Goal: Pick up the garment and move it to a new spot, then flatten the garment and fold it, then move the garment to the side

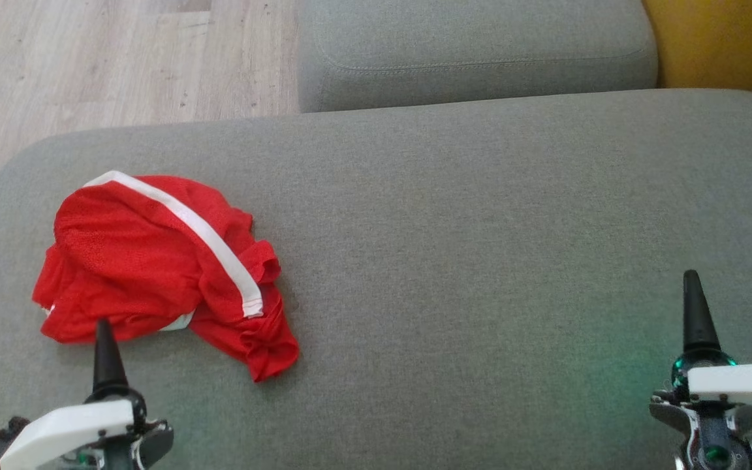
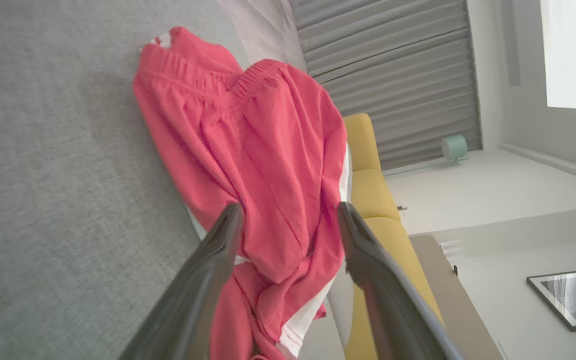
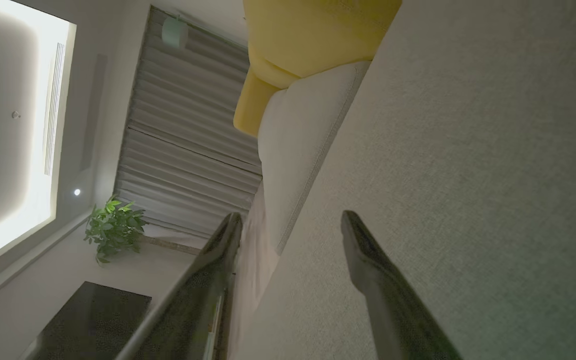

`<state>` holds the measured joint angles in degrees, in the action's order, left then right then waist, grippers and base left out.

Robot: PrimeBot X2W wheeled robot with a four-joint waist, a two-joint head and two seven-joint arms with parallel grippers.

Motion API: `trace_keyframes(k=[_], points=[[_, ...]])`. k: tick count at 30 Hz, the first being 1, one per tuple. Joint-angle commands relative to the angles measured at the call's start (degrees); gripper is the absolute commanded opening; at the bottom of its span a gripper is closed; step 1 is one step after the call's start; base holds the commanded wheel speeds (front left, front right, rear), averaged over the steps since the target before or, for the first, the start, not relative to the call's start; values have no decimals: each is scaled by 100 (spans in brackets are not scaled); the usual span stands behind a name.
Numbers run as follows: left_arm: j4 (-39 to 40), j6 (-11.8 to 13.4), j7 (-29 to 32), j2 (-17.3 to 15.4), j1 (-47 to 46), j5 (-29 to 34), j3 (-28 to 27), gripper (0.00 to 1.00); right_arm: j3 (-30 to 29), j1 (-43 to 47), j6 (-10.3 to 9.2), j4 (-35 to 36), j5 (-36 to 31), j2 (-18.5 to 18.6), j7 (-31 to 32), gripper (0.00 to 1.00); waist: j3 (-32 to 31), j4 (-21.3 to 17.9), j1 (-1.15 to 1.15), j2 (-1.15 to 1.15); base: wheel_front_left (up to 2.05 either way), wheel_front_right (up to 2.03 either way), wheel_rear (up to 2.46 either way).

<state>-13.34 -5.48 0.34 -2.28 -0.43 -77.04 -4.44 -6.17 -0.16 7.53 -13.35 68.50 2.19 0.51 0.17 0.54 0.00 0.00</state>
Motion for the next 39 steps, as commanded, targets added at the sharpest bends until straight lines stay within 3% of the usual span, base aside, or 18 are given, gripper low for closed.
trace_keyframes(k=[1, 22, 39], points=[[292, 31, -66, -34, -289, 229, 0, 100, 69, -232, -1, 281, -291, 41, -77, 100, 3, -2, 0, 0, 0, 0, 0], [778, 181, -402, -67, -398, 2792, 922, 100, 363, -227, -2, 708, -2511, 47, -415, 100, 40, -24, 0, 0, 0, 0, 0], [689, 599, -688, -439, -619, 4324, 1864, 100, 585, -215, -3, 815, -4085, 52, -702, 100, 63, -5, 0, 0, 0, 0, 0]])
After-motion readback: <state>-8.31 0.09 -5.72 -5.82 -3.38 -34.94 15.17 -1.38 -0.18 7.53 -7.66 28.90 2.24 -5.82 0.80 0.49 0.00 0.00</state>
